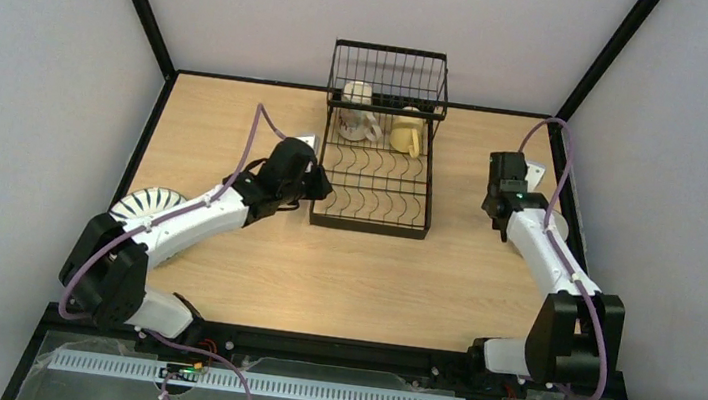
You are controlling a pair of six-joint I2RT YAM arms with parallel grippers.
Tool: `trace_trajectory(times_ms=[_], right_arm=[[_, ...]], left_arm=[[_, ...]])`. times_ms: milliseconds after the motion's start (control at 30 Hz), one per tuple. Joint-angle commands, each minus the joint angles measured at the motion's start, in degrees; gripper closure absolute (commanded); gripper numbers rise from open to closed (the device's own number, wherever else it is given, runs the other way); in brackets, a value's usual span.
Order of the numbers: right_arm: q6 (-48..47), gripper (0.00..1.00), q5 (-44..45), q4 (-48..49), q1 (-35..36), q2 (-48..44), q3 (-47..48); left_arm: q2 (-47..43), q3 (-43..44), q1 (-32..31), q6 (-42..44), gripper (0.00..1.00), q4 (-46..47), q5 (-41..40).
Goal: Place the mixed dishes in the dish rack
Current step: Grab the bowl from the bowl.
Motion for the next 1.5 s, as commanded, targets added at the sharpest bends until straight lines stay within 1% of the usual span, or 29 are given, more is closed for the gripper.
trace_trajectory(times_ms=[0, 267, 533, 600, 667, 867, 967, 1100, 1200, 1333, 1400, 1433, 1467], right_arm=[[-0.65, 0.32, 1.94, 0.12, -2.09, 0.68, -1.83], [-1.5, 0.31, 1.7, 1.55, -4.34, 1.94, -2.88], [-1.81, 0.32, 0.31, 3.51, -5.84, 5.71, -2.08], [-1.9, 0.33, -0.04, 3.91, -5.84, 6.81, -1.57], [-2.12, 0.35, -0.55, 4.3, -7.38, 7.72, -1.03], [-2.17, 0.43, -1.03, 4.7, -7.51, 10.55, 0.44], [-2.16, 0.51, -1.22, 4.98, -7.51, 11.19, 0.64], [-2.17, 0.67, -1.48, 4.96, -7.51, 11.83, 0.8], [-2.08, 0.75, -1.74, 4.9, -7.51, 11.88, 0.9], [-1.99, 0.89, -1.9, 4.84, -7.51, 11.96, 0.97], [-1.91, 0.94, -2.01, 4.72, -7.51, 12.1, 1.07], [-1.93, 0.98, -1.98, 4.65, -7.51, 12.2, 1.2], [-1.89, 1.0, -1.96, 4.61, -7.51, 12.21, 1.29]], left_arm=[[1.2, 1.57, -0.06, 0.72, 0.39, 0.43, 0.83], [2.19, 2.11, 0.04, 1.13, 0.39, 0.43, 1.08], [3.13, 2.58, 0.57, 1.41, 0.39, 0.69, 1.79], [3.51, 2.76, 0.82, 1.51, 0.39, 0.79, 1.99], [3.76, 3.01, 0.93, 1.57, 0.39, 0.78, 2.07], [4.85, 3.25, 1.35, 1.82, 0.39, 0.95, 2.34], [5.06, 3.16, 1.77, 1.9, 0.39, 1.11, 2.51], [5.36, 3.16, 2.18, 1.96, 0.39, 1.37, 2.65], [5.68, 3.33, 2.28, 1.95, 0.39, 1.45, 2.78], [6.07, 3.59, 2.28, 1.81, 0.39, 1.66, 2.87], [6.3, 3.81, 2.28, 1.87, 0.39, 1.66, 2.96], [6.42, 3.92, 2.24, 1.83, 0.39, 1.66, 2.98], [6.51, 4.06, 2.24, 1.82, 0.39, 1.62, 3.04]])
